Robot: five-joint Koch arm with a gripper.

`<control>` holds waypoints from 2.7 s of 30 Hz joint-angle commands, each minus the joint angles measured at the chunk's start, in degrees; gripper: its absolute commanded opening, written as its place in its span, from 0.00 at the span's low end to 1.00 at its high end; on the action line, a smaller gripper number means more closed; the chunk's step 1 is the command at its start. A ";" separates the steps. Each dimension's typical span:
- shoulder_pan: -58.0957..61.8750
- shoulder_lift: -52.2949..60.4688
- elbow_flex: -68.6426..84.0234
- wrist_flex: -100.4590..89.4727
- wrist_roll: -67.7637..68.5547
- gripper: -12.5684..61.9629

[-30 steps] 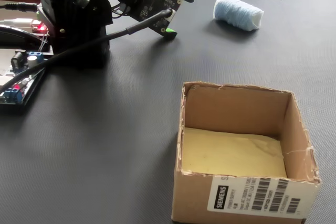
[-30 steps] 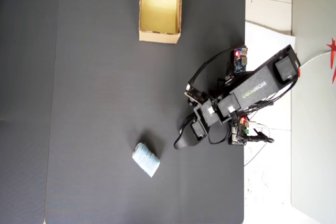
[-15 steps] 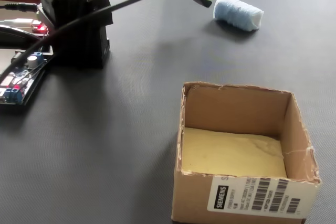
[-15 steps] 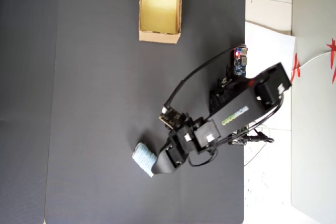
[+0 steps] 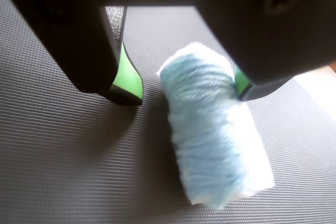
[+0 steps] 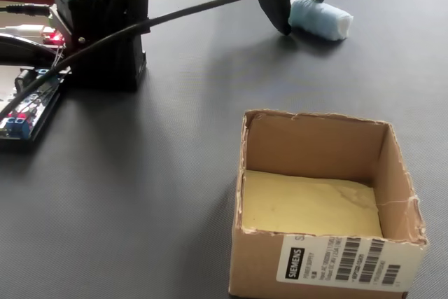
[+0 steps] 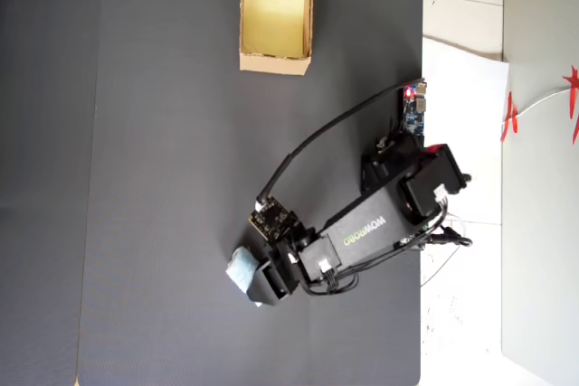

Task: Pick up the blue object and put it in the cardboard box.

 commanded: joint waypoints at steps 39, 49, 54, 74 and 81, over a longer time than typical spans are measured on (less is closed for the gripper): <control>19.25 37.09 28.48 -34.89 -8.26 0.11; 38.94 47.64 28.74 -36.56 -13.45 0.12; 49.22 50.45 27.33 -36.04 -20.83 0.11; 74.88 27.33 7.91 -26.81 -30.32 0.32; 74.88 26.81 6.94 -24.43 -25.75 0.58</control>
